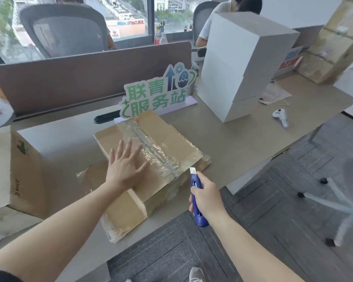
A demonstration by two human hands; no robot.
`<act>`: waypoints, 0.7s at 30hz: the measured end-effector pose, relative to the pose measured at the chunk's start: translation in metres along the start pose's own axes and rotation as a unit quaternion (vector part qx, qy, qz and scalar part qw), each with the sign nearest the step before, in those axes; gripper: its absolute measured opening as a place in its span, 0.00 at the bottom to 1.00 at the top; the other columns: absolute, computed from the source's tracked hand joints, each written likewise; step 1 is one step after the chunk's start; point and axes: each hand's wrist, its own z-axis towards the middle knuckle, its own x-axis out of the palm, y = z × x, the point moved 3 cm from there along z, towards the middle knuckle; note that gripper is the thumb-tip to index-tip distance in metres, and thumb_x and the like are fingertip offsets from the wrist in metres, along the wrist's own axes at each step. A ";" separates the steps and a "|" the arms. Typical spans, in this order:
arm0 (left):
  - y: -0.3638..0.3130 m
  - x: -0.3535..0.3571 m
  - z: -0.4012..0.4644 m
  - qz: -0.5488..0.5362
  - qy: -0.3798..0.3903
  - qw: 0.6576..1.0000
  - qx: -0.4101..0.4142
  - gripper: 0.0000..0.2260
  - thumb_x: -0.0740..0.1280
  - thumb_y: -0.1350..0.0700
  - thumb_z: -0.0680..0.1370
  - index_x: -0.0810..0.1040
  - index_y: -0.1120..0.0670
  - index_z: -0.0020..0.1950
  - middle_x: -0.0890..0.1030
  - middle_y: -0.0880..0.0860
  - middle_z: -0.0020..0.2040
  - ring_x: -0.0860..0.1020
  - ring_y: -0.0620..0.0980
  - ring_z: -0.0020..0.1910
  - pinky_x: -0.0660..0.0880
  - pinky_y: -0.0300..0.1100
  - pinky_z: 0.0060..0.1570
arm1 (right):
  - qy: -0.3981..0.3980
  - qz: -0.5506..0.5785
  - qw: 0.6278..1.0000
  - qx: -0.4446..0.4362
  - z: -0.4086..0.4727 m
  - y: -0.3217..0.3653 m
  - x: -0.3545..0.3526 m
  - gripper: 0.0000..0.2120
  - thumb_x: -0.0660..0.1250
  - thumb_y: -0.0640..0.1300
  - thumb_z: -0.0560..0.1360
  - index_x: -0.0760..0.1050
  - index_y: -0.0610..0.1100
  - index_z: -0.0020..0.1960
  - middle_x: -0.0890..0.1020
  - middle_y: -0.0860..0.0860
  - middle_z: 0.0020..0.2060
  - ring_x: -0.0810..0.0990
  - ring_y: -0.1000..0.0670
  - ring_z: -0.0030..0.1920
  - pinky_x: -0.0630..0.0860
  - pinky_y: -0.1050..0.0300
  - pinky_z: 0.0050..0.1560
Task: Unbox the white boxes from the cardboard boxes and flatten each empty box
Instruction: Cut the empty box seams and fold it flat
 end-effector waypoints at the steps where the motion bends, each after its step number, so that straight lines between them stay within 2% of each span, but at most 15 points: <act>1: -0.007 0.002 -0.003 0.012 0.011 0.999 0.029 0.35 0.40 0.27 0.73 0.47 0.37 0.79 0.40 0.48 0.80 0.35 0.50 0.78 0.33 0.54 0.75 | -0.011 0.031 0.999 0.005 0.000 -0.002 0.006 0.24 0.55 0.33 0.78 0.70 0.51 0.70 0.75 0.43 0.31 0.74 0.46 0.24 0.74 0.54 0.29; 3: -0.015 0.006 -0.007 0.036 0.027 0.998 0.053 0.35 0.38 0.28 0.73 0.46 0.36 0.79 0.42 0.47 0.80 0.37 0.49 0.78 0.34 0.55 0.76 | -0.037 0.078 0.996 0.011 -0.001 -0.006 0.016 0.23 0.55 0.33 0.79 0.70 0.51 0.70 0.75 0.43 0.31 0.74 0.47 0.24 0.74 0.55 0.28; 6: -0.015 0.008 -0.007 0.050 0.034 0.997 0.049 0.31 0.41 0.30 0.76 0.48 0.36 0.79 0.46 0.47 0.81 0.42 0.50 0.80 0.38 0.55 0.76 | -0.068 0.120 0.990 0.014 -0.004 -0.011 0.026 0.24 0.56 0.33 0.79 0.69 0.51 0.71 0.75 0.44 0.31 0.74 0.48 0.24 0.74 0.56 0.28; 11: -0.014 0.010 -0.008 0.057 0.021 0.997 0.050 0.28 0.46 0.32 0.78 0.53 0.36 0.78 0.50 0.46 0.81 0.46 0.50 0.80 0.42 0.56 0.76 | -0.051 0.163 0.985 0.014 -0.009 -0.013 0.041 0.26 0.57 0.34 0.80 0.68 0.54 0.74 0.74 0.42 0.31 0.74 0.46 0.25 0.73 0.56 0.27; 16: -0.013 0.012 -0.006 0.041 0.015 0.998 0.049 0.28 0.43 0.32 0.78 0.55 0.36 0.78 0.51 0.47 0.81 0.46 0.50 0.80 0.42 0.56 0.76 | -0.049 0.170 0.984 0.021 -0.010 -0.015 0.045 0.28 0.57 0.34 0.80 0.64 0.54 0.76 0.75 0.42 0.32 0.73 0.46 0.26 0.74 0.56 0.27; 19: -0.015 0.012 -0.006 0.038 0.008 0.998 0.048 0.31 0.39 0.31 0.76 0.56 0.36 0.78 0.52 0.47 0.81 0.47 0.49 0.80 0.42 0.56 0.76 | -0.024 0.175 0.984 0.024 -0.016 -0.015 0.056 0.29 0.58 0.33 0.80 0.63 0.53 0.77 0.75 0.41 0.34 0.72 0.47 0.26 0.74 0.56 0.28; 21: -0.015 0.013 -0.006 0.039 0.007 0.998 0.048 0.30 0.39 0.32 0.77 0.56 0.37 0.77 0.52 0.47 0.81 0.47 0.49 0.80 0.43 0.57 0.76 | -0.013 0.186 0.982 0.025 -0.020 -0.017 0.066 0.29 0.58 0.34 0.80 0.63 0.53 0.77 0.75 0.41 0.34 0.73 0.47 0.27 0.75 0.55 0.29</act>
